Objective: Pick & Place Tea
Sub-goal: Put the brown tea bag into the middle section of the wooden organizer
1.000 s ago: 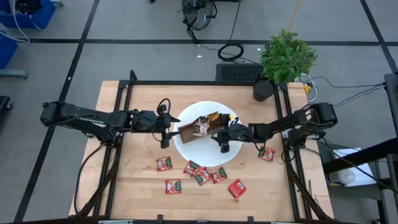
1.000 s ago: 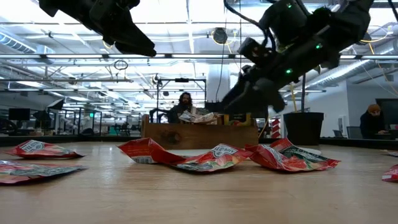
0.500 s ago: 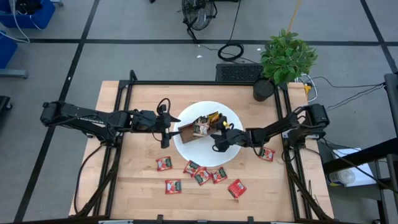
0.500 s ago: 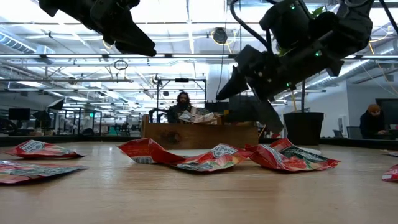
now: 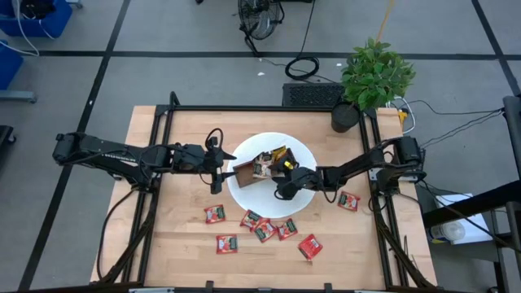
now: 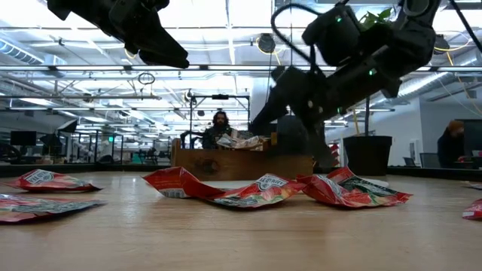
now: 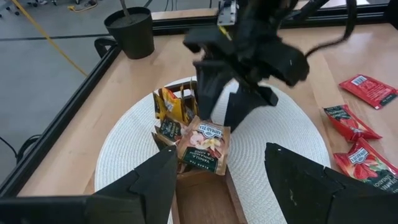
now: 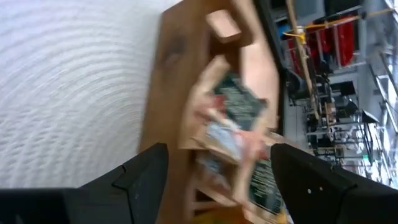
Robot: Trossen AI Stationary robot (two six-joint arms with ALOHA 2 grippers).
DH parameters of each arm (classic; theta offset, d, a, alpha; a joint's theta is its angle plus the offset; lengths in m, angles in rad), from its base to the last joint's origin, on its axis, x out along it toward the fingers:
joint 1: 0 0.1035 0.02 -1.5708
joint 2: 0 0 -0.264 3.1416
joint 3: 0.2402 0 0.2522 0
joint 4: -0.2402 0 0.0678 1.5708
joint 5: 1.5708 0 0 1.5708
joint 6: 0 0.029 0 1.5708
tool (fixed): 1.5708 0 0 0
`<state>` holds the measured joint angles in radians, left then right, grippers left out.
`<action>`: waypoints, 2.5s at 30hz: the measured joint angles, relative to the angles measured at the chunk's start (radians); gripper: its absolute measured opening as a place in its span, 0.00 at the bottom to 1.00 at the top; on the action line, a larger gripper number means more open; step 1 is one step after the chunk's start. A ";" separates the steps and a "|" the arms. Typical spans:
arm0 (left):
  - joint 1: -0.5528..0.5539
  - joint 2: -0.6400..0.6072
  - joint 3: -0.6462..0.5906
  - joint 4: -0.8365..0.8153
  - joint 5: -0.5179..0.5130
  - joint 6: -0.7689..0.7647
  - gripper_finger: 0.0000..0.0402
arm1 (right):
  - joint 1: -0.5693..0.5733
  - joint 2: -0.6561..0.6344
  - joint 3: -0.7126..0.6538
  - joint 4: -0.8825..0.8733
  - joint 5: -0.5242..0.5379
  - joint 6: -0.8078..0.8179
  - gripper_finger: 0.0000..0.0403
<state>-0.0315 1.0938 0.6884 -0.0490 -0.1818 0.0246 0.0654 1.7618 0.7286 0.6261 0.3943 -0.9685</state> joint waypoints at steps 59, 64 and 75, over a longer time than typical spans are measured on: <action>0.000 0.038 0.000 0.057 0.000 -0.006 0.60 | -0.339 -0.278 0.166 -0.527 -0.893 0.699 0.00; 0.003 0.071 0.000 0.074 -0.002 0.036 0.60 | -0.337 -0.205 0.166 -0.496 -0.899 0.703 0.00; 0.027 0.092 0.000 0.085 -0.007 0.044 0.60 | -0.337 -0.051 0.217 -0.411 -0.891 0.691 0.00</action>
<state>-0.0040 1.1854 0.6884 0.0363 -0.1886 0.0689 -0.2718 1.7104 0.9460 0.2154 -0.4971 -0.2777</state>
